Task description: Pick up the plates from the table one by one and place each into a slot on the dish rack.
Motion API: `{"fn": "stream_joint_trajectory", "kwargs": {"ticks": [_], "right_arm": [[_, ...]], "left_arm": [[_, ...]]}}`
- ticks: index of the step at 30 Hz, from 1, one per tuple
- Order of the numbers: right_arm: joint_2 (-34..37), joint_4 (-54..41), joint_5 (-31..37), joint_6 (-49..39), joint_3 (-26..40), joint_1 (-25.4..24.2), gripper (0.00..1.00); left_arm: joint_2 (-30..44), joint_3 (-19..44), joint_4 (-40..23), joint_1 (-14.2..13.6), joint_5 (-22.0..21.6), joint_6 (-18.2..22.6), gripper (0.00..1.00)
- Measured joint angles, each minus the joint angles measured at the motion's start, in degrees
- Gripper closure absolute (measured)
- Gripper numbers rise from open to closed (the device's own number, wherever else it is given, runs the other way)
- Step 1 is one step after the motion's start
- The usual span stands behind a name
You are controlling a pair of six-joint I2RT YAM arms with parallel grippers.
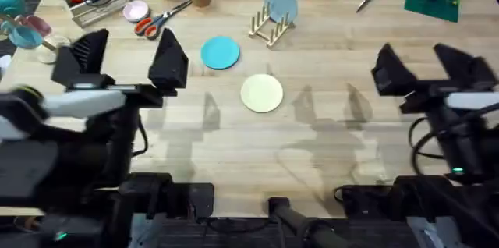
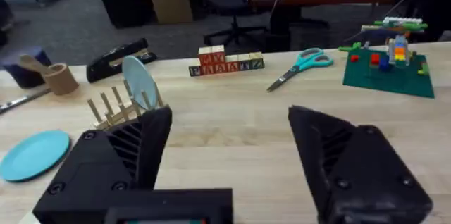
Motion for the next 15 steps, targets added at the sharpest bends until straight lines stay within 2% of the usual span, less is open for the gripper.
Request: {"fn": "stream_joint_trajectory", "kwargs": {"ticks": [6, 15], "right_arm": [[12.6, -9.9, 0.0, -1.1, 14.4, 0.0, 0.005], [37.2, -27.0, 0.0, -2.8, 35.8, 0.0, 0.005]], "left_arm": [[11.9, 13.3, -11.3, 0.0, 0.0, -0.2, 0.01], [37.3, 36.4, -30.9, 0.0, -0.1, -3.0, 0.01]]}}
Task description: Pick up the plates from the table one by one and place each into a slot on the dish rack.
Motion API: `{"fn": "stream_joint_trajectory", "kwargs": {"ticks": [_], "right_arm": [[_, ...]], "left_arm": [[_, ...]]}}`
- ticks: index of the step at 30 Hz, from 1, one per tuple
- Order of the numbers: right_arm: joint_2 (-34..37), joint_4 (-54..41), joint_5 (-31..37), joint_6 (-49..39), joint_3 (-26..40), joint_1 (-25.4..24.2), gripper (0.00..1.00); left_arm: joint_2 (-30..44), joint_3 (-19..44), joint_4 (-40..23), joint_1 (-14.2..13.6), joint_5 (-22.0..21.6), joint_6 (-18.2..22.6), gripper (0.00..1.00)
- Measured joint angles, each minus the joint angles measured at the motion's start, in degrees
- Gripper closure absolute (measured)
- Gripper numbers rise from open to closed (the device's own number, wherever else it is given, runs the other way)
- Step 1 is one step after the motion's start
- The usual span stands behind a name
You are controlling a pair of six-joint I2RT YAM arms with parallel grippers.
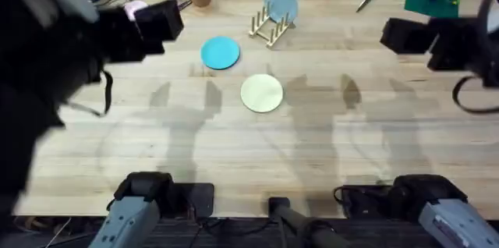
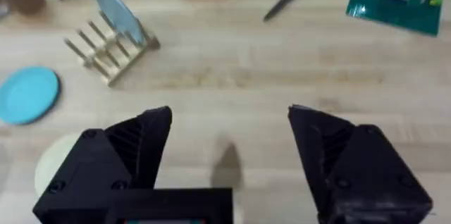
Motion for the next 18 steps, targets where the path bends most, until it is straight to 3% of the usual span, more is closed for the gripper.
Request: {"fn": "stream_joint_trajectory", "kwargs": {"ticks": [4, 8, 18], "right_arm": [[9.4, -6.0, 0.0, -0.2, 7.4, 0.7, 0.005], [17.3, -9.9, 0.0, -0.9, 13.4, 2.3, 0.005], [26.1, -10.4, 0.0, -2.4, 16.2, 5.0, 0.005]], "left_arm": [[10.9, 8.3, -7.2, 0.0, 0.5, -0.5, 0.01], [20.0, 13.5, -10.0, 0.0, 1.3, -0.7, 0.008], [30.7, 15.3, -9.6, 0.0, 2.7, -0.8, 0.008]]}}
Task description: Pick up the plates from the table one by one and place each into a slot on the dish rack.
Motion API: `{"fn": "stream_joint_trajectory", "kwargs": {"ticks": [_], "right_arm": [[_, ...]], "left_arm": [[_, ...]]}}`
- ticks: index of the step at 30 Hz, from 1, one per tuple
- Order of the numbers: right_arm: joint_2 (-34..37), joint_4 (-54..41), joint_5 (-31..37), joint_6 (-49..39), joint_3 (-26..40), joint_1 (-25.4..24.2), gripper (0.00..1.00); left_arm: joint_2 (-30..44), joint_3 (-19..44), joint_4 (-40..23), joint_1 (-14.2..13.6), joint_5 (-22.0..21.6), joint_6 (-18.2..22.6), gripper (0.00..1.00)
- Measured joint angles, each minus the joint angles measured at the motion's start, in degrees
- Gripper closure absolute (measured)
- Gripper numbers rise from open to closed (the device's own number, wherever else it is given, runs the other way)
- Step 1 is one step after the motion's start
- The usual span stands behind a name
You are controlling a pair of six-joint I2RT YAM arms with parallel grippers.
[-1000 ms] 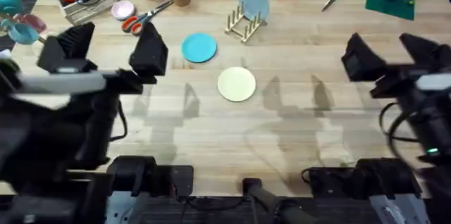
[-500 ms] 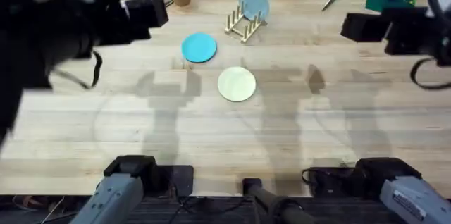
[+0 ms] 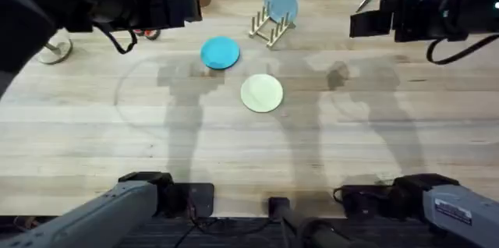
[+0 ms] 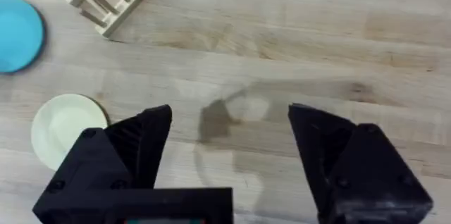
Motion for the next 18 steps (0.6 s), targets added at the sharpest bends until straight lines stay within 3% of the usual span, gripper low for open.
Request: {"fn": "stream_joint_trajectory", "kwargs": {"ticks": [4, 5, 10, 14, 18], "right_arm": [[0.7, 0.0, 0.0, -0.2, 0.0, 0.0, 0.005], [0.7, 0.1, 0.0, -0.3, 0.0, 0.0, 0.005], [0.7, 0.2, 0.0, -0.4, 0.0, 0.0, 0.005], [0.7, 0.2, 0.0, -0.4, 0.0, 0.0, 0.005], [0.7, 0.2, 0.0, -0.4, 0.0, 0.0, 0.005]], "left_arm": [[2.4, 0.0, 0.2, 0.0, 1.1, -0.2, 0.017], [2.7, 0.0, 0.2, 0.0, 1.3, -0.3, 0.11], [3.7, 0.0, 0.5, 0.0, 2.8, -0.2, 0.894], [3.7, 0.0, 2.8, 1.1, 9.4, -0.2, 0.958], [3.7, 0.0, 5.2, 5.9, 21.0, 0.8, 0.96]]}}
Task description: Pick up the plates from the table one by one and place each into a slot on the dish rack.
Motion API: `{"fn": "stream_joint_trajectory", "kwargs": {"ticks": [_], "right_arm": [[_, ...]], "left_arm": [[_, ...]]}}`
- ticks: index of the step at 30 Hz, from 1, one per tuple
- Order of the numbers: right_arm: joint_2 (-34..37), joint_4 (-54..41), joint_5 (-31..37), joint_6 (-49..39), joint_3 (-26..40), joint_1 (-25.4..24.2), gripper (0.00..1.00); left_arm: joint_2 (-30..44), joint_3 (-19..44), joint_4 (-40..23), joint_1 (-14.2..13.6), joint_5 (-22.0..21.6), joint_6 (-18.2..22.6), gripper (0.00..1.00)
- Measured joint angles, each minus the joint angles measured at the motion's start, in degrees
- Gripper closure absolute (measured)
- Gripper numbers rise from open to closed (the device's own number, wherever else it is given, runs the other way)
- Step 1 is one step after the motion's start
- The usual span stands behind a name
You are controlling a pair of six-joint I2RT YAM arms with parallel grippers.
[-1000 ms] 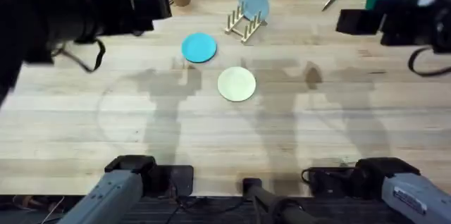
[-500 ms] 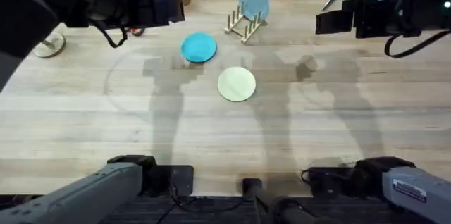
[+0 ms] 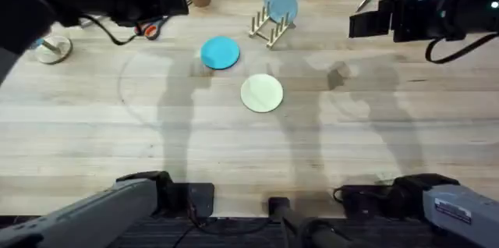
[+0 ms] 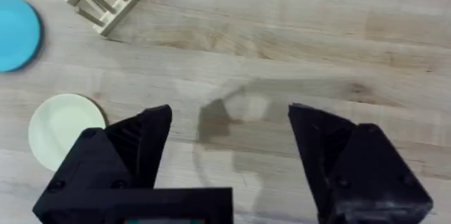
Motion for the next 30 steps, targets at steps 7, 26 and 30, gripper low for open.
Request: {"fn": "stream_joint_trajectory", "kwargs": {"ticks": [7, 26, 30], "right_arm": [[0.0, 0.0, 0.0, 0.0, 0.0, 0.0, 0.005], [0.0, 0.0, 0.0, 0.0, 0.0, 0.0, 0.006], [0.0, 0.0, 0.0, 0.0, 0.0, 0.0, 0.006]], "left_arm": [[5.2, 0.2, 0.7, 7.5, 17.9, 1.4, 0.96], [27.7, 0.2, 5.4, 8.8, 31.1, 6.8, 0.962], [29.9, 0.2, 5.6, 9.1, 31.6, 7.6, 0.961]]}}
